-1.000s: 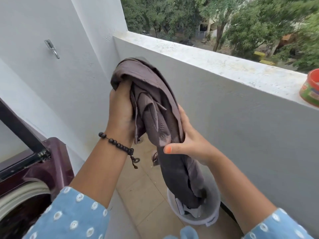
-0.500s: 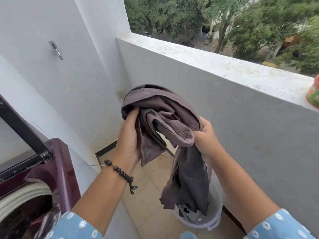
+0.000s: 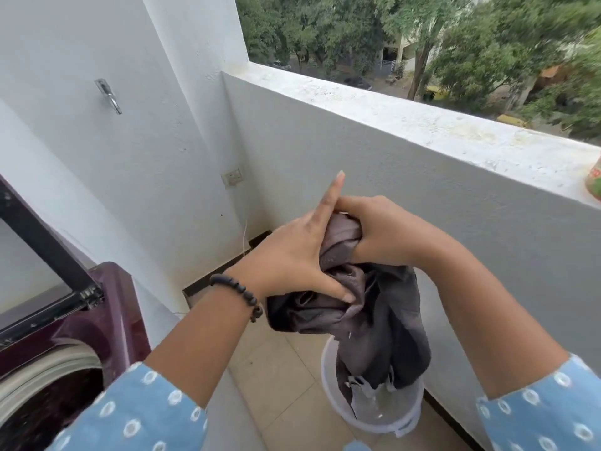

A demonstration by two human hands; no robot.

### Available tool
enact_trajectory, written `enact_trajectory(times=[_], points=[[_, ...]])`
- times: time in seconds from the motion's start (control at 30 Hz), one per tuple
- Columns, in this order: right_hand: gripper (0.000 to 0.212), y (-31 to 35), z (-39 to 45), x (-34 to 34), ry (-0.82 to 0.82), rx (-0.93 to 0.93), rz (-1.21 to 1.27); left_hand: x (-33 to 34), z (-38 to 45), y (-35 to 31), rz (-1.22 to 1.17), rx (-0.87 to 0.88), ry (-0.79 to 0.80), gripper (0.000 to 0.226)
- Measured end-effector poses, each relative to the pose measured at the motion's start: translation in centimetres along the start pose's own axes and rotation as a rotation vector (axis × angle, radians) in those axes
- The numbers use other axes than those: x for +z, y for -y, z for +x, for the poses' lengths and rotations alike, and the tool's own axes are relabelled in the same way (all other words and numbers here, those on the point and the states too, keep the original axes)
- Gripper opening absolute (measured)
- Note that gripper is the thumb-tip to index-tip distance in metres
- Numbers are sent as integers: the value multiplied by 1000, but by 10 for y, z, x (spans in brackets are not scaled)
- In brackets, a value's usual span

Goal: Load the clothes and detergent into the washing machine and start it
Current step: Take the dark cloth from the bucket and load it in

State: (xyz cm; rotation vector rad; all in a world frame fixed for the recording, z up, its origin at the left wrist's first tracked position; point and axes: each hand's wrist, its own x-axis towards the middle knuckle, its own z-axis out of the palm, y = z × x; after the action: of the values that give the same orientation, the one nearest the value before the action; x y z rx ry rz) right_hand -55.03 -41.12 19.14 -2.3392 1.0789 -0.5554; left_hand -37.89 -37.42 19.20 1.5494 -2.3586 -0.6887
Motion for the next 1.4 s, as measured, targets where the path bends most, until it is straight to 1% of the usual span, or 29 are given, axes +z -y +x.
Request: enact_trajectory(times=[0.03, 0.07, 0.13, 0.17, 0.27, 0.3, 0.37, 0.4, 0.43, 0.47, 0.5, 0.57, 0.67, 0.73, 0.8, 0.9, 0.93, 0.97, 1.1, 1.17, 1.23, 1.3, 1.37, 1.4], points=[[46, -1, -1, -2, -2, 24, 18, 4, 5, 0, -67, -9, -23, 143], [50, -3, -3, -4, -5, 50, 50, 9, 8, 1, -141, -27, -63, 137], [53, -9, -9, -2, -8, 77, 164, 15, 10, 5, -222, -56, -138, 121], [54, -12, -13, 1, -15, 80, 270, 16, 10, 7, -237, -51, -168, 114], [60, -30, -25, 14, -59, 85, 715, 11, 13, 12, -354, -14, -226, 99], [66, -37, -29, 19, -64, 98, 822, 8, 13, 14, -424, -3, -229, 95], [80, -49, -39, 30, -22, 142, 931, 0, 14, 16, -539, 23, -243, 90], [83, -55, -44, 38, 16, 168, 948, -4, 16, 16, -581, 39, -264, 87], [81, -60, -48, 47, 46, 197, 948, -8, 16, 16, -625, 52, -289, 85], [75, -64, -51, 54, 50, 226, 933, -12, 17, 17, -670, 64, -305, 83], [65, -67, -52, 57, 20, 251, 912, -16, 17, 18, -697, 75, -308, 81], [46, -73, -52, 52, -107, 273, 861, -23, 15, 20, -690, 84, -303, 75], [29, -76, -51, 30, -297, 236, 796, -30, 10, 20, -664, 97, -311, 64], [27, -70, -53, 16, -373, 185, 761, -31, 9, 21, -702, 108, -336, 60], [30, -58, -53, 11, -403, 136, 771, -32, 10, 20, -772, 125, -403, 57], [32, -42, -52, 22, -349, 85, 858, -28, 17, 12, -932, 151, -557, 51], [36, -39, -51, 28, -314, 74, 889, -25, 19, 8, -983, 153, -607, 50], [46, -38, -52, 35, -278, 69, 922, -22, 21, 4, -1020, 153, -656, 48], [106, -47, -57, 50, -159, 73, 999, -15, 26, -1, -1166, 140, -802, 45], [123, -50, -59, 56, -123, 95, 1039, -17, 28, 1, -1267, 111, -864, 42], [132, -53, -58, 60, -111, 112, 1049, -20, 30, 0, -1344, 70, -921, 41], [133, -53, -55, 64, -116, 136, 1038, -20, 33, -2, -1390, 40, -941, 39], [130, -49, -49, 66, -162, 151, 1064, -16, 34, -4, -1406, 22, -952, 41], [121, -45, -45, 68, -212, 151, 1099, -13, 33, -4, -1405, 13, -954, 47]])
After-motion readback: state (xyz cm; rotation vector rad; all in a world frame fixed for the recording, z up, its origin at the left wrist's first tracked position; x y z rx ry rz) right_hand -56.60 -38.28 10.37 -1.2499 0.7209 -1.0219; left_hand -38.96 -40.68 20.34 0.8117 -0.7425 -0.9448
